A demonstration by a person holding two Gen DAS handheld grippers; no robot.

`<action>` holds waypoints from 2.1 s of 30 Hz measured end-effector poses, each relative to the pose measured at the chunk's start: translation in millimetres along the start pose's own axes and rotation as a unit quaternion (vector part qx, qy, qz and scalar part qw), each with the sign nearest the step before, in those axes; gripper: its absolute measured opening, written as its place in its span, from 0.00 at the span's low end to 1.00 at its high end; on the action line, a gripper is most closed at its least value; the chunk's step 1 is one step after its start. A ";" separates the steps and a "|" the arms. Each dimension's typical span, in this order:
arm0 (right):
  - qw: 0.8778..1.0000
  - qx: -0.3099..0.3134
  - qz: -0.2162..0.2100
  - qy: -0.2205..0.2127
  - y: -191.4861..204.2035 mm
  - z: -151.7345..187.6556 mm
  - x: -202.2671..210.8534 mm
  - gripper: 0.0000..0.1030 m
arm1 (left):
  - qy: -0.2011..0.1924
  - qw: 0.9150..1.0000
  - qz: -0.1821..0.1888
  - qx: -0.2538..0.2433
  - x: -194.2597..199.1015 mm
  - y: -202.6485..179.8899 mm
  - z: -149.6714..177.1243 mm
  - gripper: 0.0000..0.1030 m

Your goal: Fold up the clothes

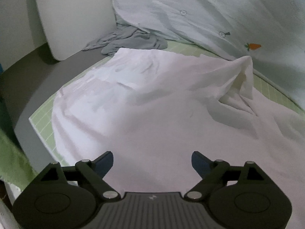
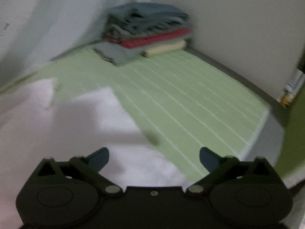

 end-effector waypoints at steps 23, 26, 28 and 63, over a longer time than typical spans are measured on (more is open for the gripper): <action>0.986 0.016 -0.151 0.063 223.9 -112.6 -153.2 0.97 | 0.088 0.996 -0.005 -0.006 -159.7 -53.8 -86.1 0.89; 0.985 0.031 -0.157 0.066 231.8 -121.5 -162.3 0.81 | 0.096 0.995 -0.014 -0.001 -169.8 -52.4 -85.9 0.89; 0.979 0.062 -0.181 0.072 239.9 -126.2 -159.9 0.36 | 0.102 0.995 -0.017 0.001 -175.0 -51.1 -83.9 0.89; 0.993 0.011 -0.113 0.038 215.9 -86.9 -147.6 0.69 | 0.119 0.992 -0.038 -0.006 -185.4 -53.6 -74.2 1.00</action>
Point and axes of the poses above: each gripper's, at about its wrist camera, not at the fingertips, and x roughly against the way its jaws point, y to its left, z to its underside, the point moved 10 cm from there along -x, roughly the way its jaws point, and after that the axes turned 6 degrees about z, right-handed, at the moved point
